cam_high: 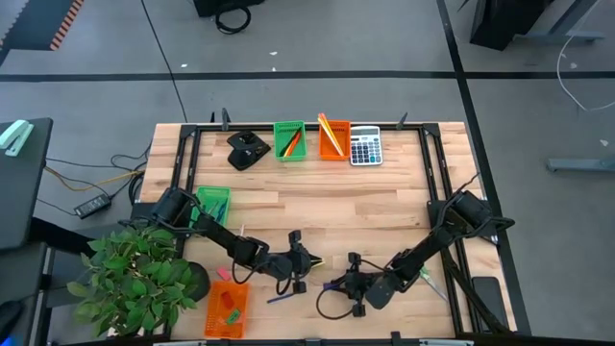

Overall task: Sort crayons/erasers/pens/pencils in bins
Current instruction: Put the blue eraser into the bottom orange bin, then put the yellow eraser into the bottom orange bin

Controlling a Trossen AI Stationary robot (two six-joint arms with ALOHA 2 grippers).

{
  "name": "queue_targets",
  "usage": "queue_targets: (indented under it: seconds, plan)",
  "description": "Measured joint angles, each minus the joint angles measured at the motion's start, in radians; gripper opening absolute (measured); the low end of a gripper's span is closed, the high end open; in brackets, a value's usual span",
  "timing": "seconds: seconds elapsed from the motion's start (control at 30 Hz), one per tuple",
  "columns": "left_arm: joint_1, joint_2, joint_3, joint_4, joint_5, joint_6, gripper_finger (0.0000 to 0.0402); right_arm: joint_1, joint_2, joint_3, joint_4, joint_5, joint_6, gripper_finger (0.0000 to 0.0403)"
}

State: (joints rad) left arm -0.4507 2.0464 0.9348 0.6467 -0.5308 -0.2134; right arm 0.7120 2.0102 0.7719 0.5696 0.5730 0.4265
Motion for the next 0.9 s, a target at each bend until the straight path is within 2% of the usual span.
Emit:
queue_targets:
  seconds: [0.1,0.33,0.57,0.7,0.9]
  plan:
    - [0.0,0.0,0.0,-0.015,0.0,0.0,0.003,0.0,0.0,0.002,0.001,0.004,0.001,0.0066]
    - [-0.005,0.0,0.0,-0.075,0.0,0.043,0.0017,0.0,-0.02,0.003,-0.028,-0.009,-0.014,0.0061]
    - [-0.014,0.0,0.0,-0.084,0.001,0.053,0.0027,0.021,-0.148,0.003,-0.182,-0.003,-0.049,0.0054]
    - [-0.012,0.0,0.0,-0.084,0.0,0.053,0.0035,0.053,-0.223,0.003,-0.244,0.037,-0.053,0.0043]
    - [-0.012,0.0,0.0,-0.084,0.014,0.053,0.0033,0.079,-0.253,0.003,-0.292,0.047,-0.02,0.0041]
